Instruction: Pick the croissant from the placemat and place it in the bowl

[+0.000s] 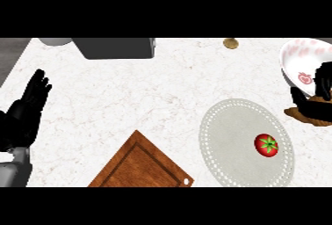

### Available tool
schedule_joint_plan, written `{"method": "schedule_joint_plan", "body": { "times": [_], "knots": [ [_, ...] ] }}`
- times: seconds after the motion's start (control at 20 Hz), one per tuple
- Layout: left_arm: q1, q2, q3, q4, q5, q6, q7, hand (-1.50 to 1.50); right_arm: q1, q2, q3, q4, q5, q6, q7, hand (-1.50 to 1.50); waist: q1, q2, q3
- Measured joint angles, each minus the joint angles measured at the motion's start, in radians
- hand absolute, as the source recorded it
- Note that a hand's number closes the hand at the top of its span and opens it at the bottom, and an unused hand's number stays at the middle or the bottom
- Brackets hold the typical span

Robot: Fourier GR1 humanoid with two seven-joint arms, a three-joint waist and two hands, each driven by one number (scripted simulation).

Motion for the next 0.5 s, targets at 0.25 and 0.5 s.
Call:
{"method": "schedule_joint_plan", "body": {
  "times": [0.25, 0.5],
  "knots": [
    [-0.001, -0.018, 0.002, 0.01, -0.014, -0.02, -0.01, 0.0, -0.032, -0.051, -0.16, 0.034, -0.099, 0.034, -0.023, 1.5, 0.011, 0.004, 0.0],
    [0.001, -0.035, 0.004, 0.001, -0.036, -0.03, -0.013, 0.0, -0.112, -0.093, -0.232, 0.228, -0.133, 0.031, -0.105, 1.5, 0.024, 0.007, 0.0]
  ]
}}
